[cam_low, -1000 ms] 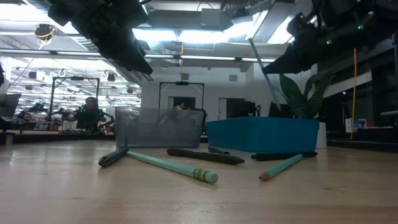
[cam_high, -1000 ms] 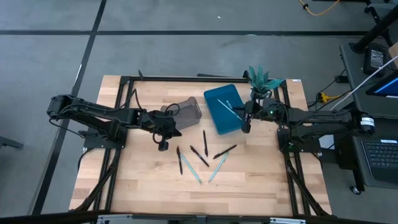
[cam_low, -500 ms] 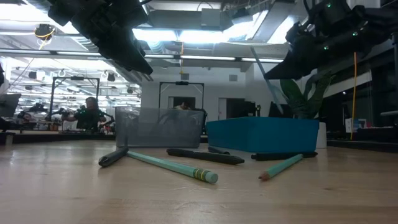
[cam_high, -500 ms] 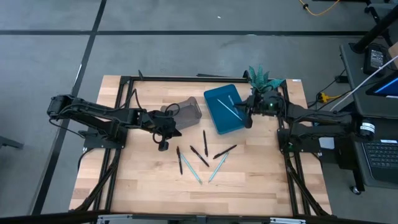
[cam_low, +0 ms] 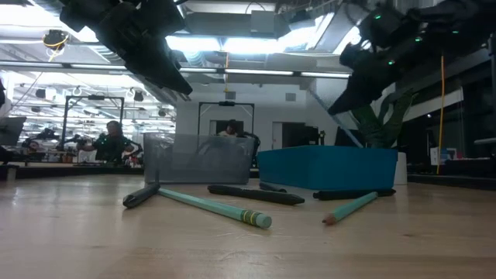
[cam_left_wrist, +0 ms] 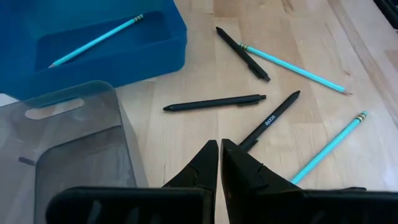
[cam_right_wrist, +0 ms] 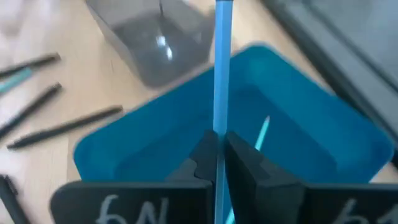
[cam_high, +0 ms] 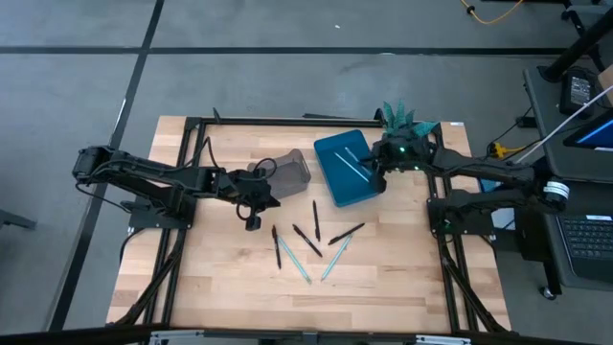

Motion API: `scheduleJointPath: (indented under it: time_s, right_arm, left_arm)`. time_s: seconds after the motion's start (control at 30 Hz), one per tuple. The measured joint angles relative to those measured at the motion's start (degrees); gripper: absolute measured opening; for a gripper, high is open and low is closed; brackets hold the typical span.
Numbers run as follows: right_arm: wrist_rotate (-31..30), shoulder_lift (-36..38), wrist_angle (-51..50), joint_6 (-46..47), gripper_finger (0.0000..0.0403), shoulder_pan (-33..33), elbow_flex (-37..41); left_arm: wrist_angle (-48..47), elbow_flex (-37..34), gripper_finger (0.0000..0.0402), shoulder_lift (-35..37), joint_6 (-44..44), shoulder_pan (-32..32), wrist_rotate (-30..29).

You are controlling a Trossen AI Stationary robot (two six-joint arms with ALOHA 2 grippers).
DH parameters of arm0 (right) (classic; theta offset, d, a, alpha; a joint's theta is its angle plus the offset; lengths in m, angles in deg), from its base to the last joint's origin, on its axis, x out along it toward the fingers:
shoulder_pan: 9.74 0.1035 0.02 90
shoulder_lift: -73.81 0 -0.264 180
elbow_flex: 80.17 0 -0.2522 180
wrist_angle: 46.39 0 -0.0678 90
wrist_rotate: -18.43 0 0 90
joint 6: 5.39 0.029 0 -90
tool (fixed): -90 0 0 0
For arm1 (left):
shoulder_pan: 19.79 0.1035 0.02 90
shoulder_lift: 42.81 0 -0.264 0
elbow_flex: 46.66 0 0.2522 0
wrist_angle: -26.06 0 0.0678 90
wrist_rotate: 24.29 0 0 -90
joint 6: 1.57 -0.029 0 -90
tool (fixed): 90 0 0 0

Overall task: Sort pens & pencils
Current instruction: Put the blue pencil into the blue bin

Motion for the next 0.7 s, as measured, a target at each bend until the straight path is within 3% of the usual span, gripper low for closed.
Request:
scheduleJointPath:
  time_s: [0.47,0.7]
  right_arm:
    - [2.6,-19.3,-16.7,-0.3,0.0022,-2.6,-16.6]
    - [4.5,-26.7,-17.9,-1.6,0.0023,-4.1,-20.3]
  left_arm:
    - [-0.2,0.0,0.0014,0.0,0.0,0.0,0.0]
    - [-0.4,0.0,0.0014,0.0,0.0,0.0,0.0]
